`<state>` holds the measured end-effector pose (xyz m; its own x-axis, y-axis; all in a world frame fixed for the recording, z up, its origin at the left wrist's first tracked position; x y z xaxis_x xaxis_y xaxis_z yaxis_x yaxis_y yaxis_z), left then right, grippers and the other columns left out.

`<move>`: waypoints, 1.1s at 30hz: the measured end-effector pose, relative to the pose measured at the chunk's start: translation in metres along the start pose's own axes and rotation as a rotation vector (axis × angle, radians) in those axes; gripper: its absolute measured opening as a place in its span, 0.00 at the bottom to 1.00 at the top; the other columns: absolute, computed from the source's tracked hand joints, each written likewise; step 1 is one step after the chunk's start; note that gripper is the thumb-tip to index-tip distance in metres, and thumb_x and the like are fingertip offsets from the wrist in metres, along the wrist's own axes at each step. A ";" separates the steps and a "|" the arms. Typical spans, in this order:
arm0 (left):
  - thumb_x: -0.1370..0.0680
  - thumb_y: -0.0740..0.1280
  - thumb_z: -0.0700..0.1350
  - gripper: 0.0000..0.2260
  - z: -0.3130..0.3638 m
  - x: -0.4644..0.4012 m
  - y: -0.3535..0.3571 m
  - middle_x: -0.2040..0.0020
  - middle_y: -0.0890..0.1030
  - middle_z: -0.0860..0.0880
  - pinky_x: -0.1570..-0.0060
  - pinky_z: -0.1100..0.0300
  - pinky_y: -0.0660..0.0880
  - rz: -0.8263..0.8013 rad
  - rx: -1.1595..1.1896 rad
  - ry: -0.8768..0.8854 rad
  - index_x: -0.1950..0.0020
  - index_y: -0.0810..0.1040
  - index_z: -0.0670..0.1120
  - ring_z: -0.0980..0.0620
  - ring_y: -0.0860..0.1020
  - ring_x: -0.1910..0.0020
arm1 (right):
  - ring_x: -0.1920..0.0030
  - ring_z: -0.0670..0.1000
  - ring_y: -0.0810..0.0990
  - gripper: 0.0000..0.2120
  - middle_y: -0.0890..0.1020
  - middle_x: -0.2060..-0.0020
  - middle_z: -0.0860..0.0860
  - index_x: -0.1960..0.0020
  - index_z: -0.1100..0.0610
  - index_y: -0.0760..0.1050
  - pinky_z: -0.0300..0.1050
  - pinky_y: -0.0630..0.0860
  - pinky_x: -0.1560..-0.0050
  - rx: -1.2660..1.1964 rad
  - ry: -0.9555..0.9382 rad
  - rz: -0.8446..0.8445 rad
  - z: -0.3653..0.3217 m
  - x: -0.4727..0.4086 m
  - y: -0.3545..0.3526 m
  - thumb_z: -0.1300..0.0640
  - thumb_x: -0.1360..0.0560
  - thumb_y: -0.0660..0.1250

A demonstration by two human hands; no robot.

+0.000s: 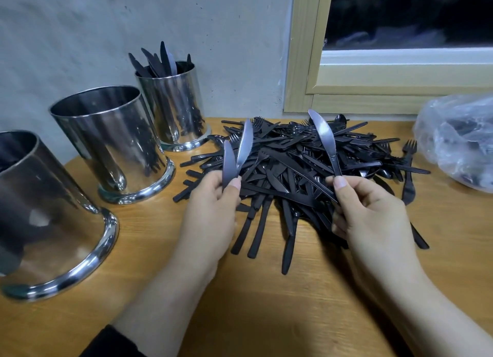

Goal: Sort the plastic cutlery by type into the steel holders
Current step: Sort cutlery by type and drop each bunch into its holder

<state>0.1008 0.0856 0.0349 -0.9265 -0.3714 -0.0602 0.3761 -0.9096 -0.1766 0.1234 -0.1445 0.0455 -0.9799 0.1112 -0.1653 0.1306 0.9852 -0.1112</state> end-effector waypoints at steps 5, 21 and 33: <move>0.19 0.67 0.53 0.14 0.002 0.020 0.030 0.69 0.62 0.52 0.74 0.61 0.62 -0.093 0.398 -0.171 0.44 0.79 0.43 0.54 0.60 0.73 | 0.74 0.42 0.71 0.08 0.75 0.76 0.41 0.53 0.47 0.81 0.35 0.67 0.69 0.116 -0.153 -0.018 -0.006 0.007 0.009 0.51 0.19 0.65; 0.18 0.67 0.53 0.19 0.013 0.011 -0.009 0.71 0.74 0.55 0.53 0.48 0.76 0.262 0.421 -0.058 0.68 0.78 0.51 0.54 0.74 0.68 | 0.49 0.40 0.76 0.15 0.79 0.52 0.42 0.40 0.52 0.82 0.29 0.68 0.48 0.630 -0.483 -0.141 -0.016 0.000 0.013 0.47 0.20 0.63; 0.21 0.70 0.53 0.09 -0.013 0.011 -0.031 0.72 0.76 0.51 0.56 0.51 0.79 0.049 0.015 -0.042 0.53 0.80 0.47 0.51 0.78 0.68 | 0.44 0.51 0.72 0.18 0.73 0.49 0.46 0.36 0.51 0.79 0.56 0.72 0.40 0.995 -0.231 -0.229 0.013 -0.014 0.015 0.44 0.22 0.66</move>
<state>0.0787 0.1123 0.0275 -0.9057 -0.4230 -0.0272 0.4216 -0.8925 -0.1601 0.1406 -0.1329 0.0337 -0.9581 -0.1954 -0.2096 0.1127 0.4156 -0.9026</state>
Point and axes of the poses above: each hand's wrist, its own x-axis away from the middle knuckle, its own y-axis out of the palm, z = x × y, the point moved 6 cm from there along -x, towards the middle knuckle
